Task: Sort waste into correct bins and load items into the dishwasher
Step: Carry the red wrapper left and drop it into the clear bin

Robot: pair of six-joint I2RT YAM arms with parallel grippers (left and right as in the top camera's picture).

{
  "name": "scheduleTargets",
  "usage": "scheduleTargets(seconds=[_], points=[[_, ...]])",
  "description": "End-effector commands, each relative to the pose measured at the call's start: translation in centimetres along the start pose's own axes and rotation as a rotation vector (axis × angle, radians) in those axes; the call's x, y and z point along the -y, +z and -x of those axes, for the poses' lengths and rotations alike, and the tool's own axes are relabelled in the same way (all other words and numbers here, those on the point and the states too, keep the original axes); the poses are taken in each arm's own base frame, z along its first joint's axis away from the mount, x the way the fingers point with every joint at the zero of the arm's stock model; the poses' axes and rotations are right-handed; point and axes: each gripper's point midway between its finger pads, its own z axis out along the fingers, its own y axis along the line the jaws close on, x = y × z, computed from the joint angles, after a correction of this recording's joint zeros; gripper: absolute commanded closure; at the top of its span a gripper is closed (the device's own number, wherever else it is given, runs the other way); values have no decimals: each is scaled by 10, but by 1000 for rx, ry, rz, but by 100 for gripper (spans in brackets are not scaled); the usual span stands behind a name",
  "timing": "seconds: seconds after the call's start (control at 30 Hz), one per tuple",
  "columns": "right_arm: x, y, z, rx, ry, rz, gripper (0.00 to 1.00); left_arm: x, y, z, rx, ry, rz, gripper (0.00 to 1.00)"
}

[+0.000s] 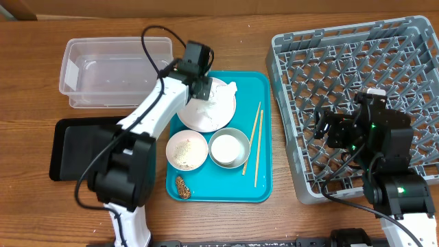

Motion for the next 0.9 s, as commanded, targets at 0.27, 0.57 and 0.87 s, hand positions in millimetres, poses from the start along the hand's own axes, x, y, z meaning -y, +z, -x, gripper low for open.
scheduleTargets(seconds=[0.27, 0.57, 0.87], points=[[-3, -6, 11, 32, -5, 10, 0, -100, -90, 69, 252, -262, 163, 96], [-3, -6, 11, 33, -5, 10, 0, -128, -81, 56, 197, -455, -9, 49], [-3, -6, 11, 32, -5, 10, 0, -59, -84, 61, 182, -267, -159, 41]])
